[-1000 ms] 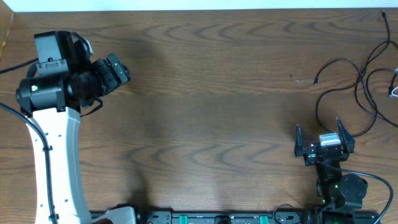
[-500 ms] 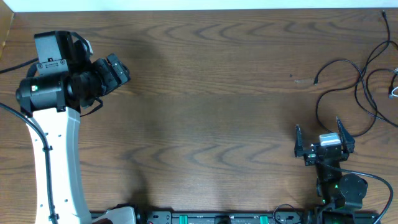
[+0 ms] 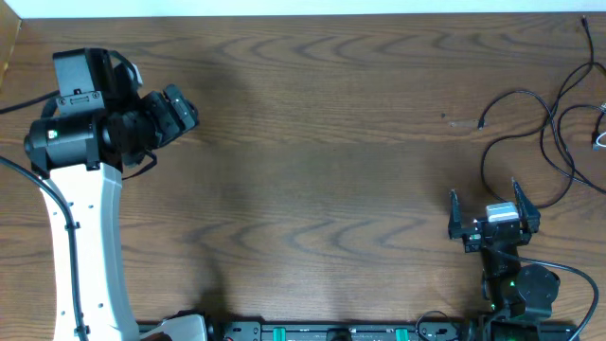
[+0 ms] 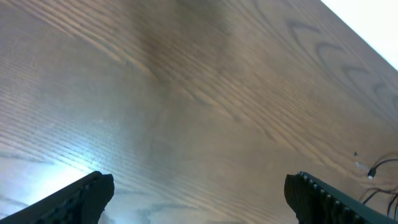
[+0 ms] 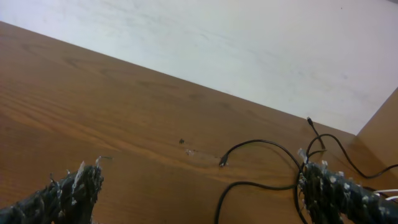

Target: Untangle cables

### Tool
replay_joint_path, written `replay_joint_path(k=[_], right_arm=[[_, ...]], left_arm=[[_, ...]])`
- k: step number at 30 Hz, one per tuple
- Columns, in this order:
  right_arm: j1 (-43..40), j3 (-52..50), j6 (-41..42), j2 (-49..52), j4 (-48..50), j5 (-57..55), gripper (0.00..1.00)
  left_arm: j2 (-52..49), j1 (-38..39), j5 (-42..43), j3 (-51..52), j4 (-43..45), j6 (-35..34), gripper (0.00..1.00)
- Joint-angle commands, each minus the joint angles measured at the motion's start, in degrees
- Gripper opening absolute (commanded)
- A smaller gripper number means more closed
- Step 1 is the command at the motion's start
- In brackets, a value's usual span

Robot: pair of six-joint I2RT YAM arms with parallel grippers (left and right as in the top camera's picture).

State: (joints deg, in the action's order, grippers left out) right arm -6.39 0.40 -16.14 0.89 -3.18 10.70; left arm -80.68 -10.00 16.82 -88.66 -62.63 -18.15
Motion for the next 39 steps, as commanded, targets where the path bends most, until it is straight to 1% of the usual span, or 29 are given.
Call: replay_joint_path(k=[1,7,13,19,22,33,37,39], right_arm=[[0.52,-0.09,-0.63,-0.46,-0.28,0.0,0.99],[0.55,-0.09,-0.63,-0.44,-0.28,0.0,0.99],[0.55,-0.09,-0.63,-0.44,-0.28,0.0,0.99],[0.55,-0.09,-0.63,-0.44,-0.28,0.0,0.99],[0.55,-0.09,-0.63,-0.44,-0.28,-0.02,0.99],[0.52,-0.09,-0.63,-0.44,-0.31,0.0,0.99],[0.52,-0.09,-0.63,-0.44,-0.28,-0.02,0.99],[0.52,-0.09,-0.63,-0.44,-0.28,-0.02,0.99]], left_arm=[[-0.42,0.07,0.07,-0.44,-0.13,0.52,0.93],[2.56,0.09,-4.26,-0.17,1.99,0.57,0.93],[9.94,0.13,-4.87,7.65,15.23,6.51,0.93],[21.2,0.11,-4.9,20.92,27.3,15.85,0.93],[27.87,0.11,-4.87,29.27,33.62,18.47,0.93],[51.28,0.11,-4.87,61.31,55.43,18.99,0.93],[59.45,0.13,-4.87,71.65,61.42,18.99,0.93],[62.6,0.13,-4.87,74.97,63.01,18.99,0.93]])
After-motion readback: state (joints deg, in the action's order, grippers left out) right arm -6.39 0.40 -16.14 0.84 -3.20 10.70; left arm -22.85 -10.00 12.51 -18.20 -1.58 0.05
